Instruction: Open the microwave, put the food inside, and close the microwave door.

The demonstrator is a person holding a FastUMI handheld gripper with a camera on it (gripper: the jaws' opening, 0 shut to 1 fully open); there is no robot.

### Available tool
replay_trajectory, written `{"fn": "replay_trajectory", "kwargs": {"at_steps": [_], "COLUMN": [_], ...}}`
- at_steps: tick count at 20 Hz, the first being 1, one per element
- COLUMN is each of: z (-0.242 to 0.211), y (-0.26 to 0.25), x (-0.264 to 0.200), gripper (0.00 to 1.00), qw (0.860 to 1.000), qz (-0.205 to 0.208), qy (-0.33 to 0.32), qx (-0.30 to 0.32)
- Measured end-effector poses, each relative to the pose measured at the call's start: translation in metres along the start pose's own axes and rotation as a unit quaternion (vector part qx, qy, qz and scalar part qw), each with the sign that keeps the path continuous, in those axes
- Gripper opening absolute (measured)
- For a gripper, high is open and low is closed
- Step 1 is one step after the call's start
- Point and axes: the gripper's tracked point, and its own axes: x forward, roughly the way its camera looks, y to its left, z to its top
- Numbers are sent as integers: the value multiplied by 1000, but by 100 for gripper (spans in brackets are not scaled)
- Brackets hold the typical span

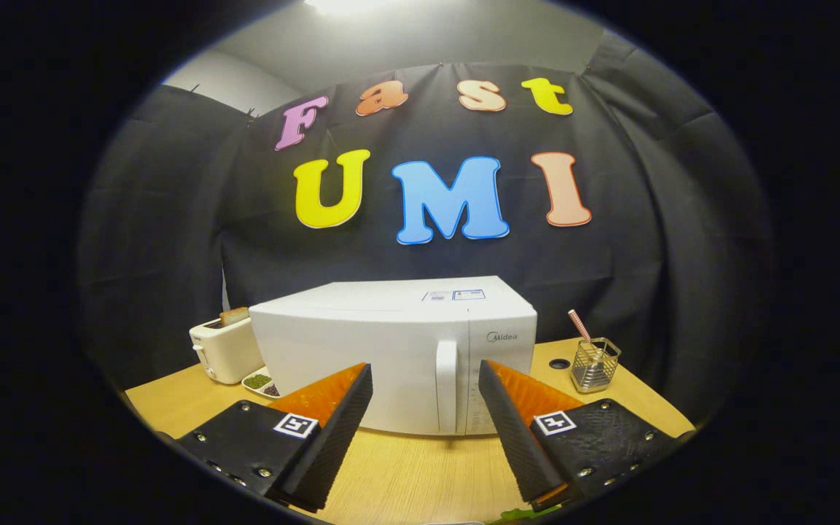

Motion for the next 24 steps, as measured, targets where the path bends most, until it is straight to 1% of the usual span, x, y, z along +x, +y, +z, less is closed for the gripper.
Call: {"fn": "replay_trajectory", "kwargs": {"at_steps": [3, 5, 8, 10, 12, 13, 14, 15, 16, 17, 18, 19, 21, 24], "z": [-14, -21, -29, -34, -38, -40, -41, -40, -37, -38, -46, -41, -41, -42], "y": [-5, -11, -19, -24, -26, -29, -29, -30, -28, -25, -26, -27, -26, -26], "x": [33, 54, 78, 87, 96, 96, 97, 96, 91, 94, 106, 97, 96, 94], "gripper": [92, 91, 91, 84, 83, 75, 50, 49, 44, 44, 34, 16, 9, 9], "qw": [1000, 999, 998, 997, 997, 996, 996, 996, 996, 997, 996, 996, 996, 995], "qz": [-14, -24, -40, -49, -57, -63, -63, -66, -63, -54, -58, -62, -75, -79], "qy": [19, 31, 43, 45, 46, 52, 51, 51, 51, 50, 56, 53, 47, 52], "qx": [11, 17, 24, 35, 39, 34, 31, 25, 26, 34, 35, 22, 4, 18]}}
